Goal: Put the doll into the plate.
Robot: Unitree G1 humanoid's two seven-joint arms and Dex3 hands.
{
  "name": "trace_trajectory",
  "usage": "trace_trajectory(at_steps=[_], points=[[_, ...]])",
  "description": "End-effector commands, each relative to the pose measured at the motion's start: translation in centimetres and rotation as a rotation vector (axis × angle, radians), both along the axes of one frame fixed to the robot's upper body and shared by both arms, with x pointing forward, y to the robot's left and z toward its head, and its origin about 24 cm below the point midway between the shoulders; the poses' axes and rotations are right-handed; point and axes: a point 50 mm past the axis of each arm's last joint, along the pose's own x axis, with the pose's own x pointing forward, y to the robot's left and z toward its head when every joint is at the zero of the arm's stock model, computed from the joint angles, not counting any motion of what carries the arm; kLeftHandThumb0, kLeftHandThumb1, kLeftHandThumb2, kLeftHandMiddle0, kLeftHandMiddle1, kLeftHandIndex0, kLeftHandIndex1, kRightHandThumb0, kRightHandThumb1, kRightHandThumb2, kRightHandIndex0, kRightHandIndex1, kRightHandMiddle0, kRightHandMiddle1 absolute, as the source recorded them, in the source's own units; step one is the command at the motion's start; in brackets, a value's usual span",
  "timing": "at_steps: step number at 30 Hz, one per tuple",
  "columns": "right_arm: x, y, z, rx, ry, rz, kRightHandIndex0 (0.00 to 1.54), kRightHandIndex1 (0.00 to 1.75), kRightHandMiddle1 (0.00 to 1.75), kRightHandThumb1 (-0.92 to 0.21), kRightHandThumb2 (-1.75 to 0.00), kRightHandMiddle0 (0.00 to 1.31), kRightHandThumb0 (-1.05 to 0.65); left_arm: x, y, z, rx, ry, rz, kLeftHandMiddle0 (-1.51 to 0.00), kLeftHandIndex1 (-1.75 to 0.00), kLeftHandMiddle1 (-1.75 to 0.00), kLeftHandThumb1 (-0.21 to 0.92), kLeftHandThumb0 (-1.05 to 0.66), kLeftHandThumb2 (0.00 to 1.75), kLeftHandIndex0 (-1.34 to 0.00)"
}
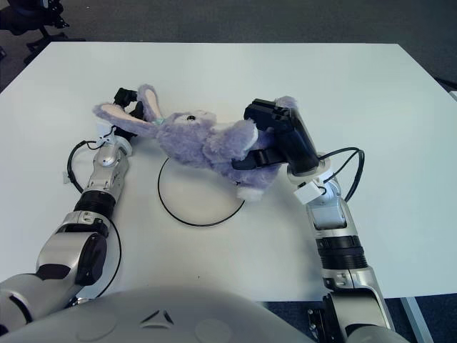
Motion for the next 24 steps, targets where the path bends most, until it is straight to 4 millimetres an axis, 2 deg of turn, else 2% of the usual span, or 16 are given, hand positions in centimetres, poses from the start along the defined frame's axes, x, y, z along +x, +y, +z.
trace_trajectory(at_steps=[1,14,15,16,17,19,24], points=[[0.08,0.11,0.46,0.038,-0.013,0.015,1.08,1.75,1.75,-0.92,-0.42,0.85,-0.53,-1.65,0.01,-4.03,-0.005,0.179,0.012,-0.79,-1.75,-1.75,0.74,-0.37,0.76,-0.31],[0.16,0.09,0.47,0.039,-0.012,0.015,1.08,1.75,1.75,-0.92,-0.42,0.85,-0.54,-1.42,-0.12,-4.31,0.017,0.233,-0.006,-0.79,-1.75,-1.75,0.75,-0.37,0.74,-0.31],[-0.06,-0.04,0.83,-0.056,-0.128,0.006,1.08,1.75,1.75,-0.92,-0.42,0.85,-0.54,-1.41,-0.13,-4.31,0.018,0.235,-0.006,-0.79,-1.75,-1.75,0.75,-0.37,0.74,-0.31],[-0.23,-0.11,0.97,-0.129,-0.209,0.009,0.97,1.75,1.71,-0.84,-0.54,0.69,-0.48,-1.41,-0.13,-4.31,0.018,0.236,-0.006,-0.79,-1.75,-1.75,0.75,-0.37,0.74,-0.31],[-0.34,-0.15,1.0,-0.178,-0.262,0.014,0.9,1.75,1.7,-0.78,-0.63,0.59,-0.44,-1.41,-0.14,-4.31,0.019,0.236,-0.007,-0.79,-1.75,-1.75,0.75,-0.37,0.74,-0.3],[-0.11,-0.18,1.13,-0.243,-0.258,0.062,0.84,1.75,1.7,-0.72,-0.73,0.49,-0.41,-1.4,-0.2,-4.32,0.022,0.239,-0.009,-0.79,-1.75,-1.75,0.76,-0.37,0.73,-0.3],[0.44,-0.09,1.24,-0.254,-0.235,0.107,0.78,1.75,1.72,-0.66,-0.84,0.4,-0.39,-1.39,-0.26,-4.33,0.027,0.242,-0.01,-0.79,-1.75,-1.75,0.77,-0.37,0.72,-0.3]])
